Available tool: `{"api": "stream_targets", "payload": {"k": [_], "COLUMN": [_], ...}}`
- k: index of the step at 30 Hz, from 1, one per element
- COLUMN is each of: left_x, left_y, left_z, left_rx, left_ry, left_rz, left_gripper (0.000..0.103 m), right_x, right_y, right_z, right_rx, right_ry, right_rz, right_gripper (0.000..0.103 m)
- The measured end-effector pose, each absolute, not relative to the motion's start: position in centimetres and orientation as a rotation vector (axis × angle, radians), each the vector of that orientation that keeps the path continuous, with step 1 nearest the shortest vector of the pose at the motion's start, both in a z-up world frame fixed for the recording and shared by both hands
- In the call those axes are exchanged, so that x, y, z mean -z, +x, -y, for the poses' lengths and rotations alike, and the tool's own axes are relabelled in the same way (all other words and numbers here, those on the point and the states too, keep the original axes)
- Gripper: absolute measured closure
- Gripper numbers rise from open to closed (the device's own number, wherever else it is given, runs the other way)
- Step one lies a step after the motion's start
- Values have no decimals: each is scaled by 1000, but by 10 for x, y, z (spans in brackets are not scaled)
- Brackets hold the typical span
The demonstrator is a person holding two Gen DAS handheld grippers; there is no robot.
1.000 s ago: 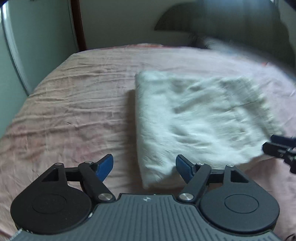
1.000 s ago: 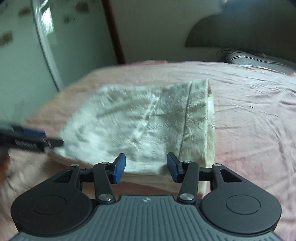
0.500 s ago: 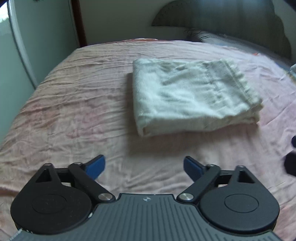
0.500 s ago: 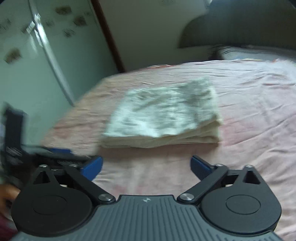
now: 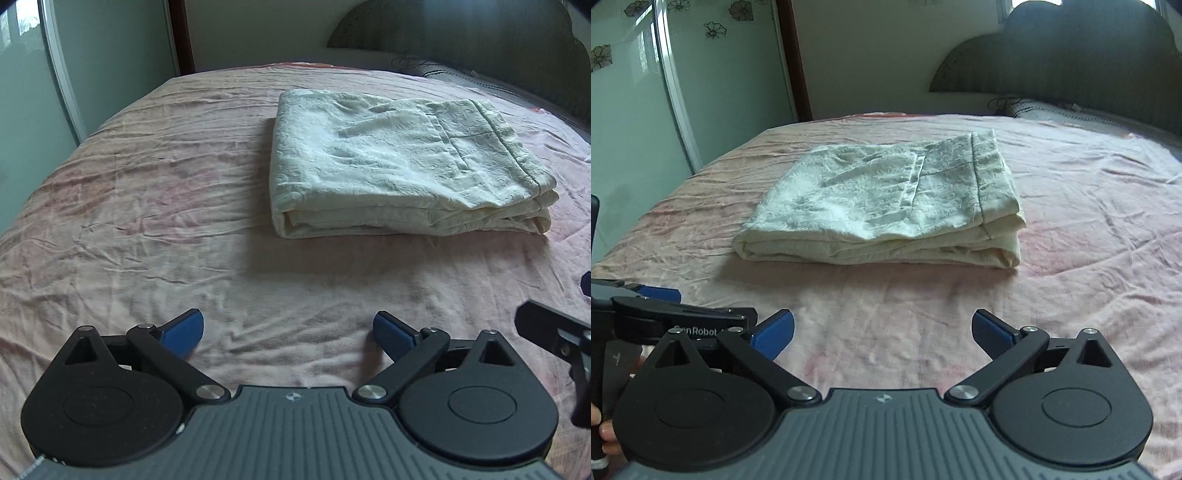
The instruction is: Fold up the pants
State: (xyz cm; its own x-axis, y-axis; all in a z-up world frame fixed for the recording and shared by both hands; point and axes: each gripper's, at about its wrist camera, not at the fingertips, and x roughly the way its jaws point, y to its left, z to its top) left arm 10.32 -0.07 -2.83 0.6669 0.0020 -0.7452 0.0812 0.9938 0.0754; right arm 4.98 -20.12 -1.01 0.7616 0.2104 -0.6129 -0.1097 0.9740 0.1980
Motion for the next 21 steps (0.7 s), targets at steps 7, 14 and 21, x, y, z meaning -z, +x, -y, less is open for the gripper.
{"api": "stream_targets", "payload": {"k": [7, 14, 21], "left_x": [37, 40, 46], "left_y": [103, 102, 95], "left_z": [8, 3, 1], "left_rx": [55, 65, 81], "left_ry": [128, 92, 79], "left_rz": [-779, -764, -697], "left_gripper": [1, 0, 0], "right_x": [32, 40, 55], "right_y": [59, 59, 56], "right_z": [202, 209, 206], "right_rx": [-144, -121, -95], "right_ry": [174, 197, 121], "right_rz": [-717, -721, -694], "right_gripper": [0, 0, 0]}}
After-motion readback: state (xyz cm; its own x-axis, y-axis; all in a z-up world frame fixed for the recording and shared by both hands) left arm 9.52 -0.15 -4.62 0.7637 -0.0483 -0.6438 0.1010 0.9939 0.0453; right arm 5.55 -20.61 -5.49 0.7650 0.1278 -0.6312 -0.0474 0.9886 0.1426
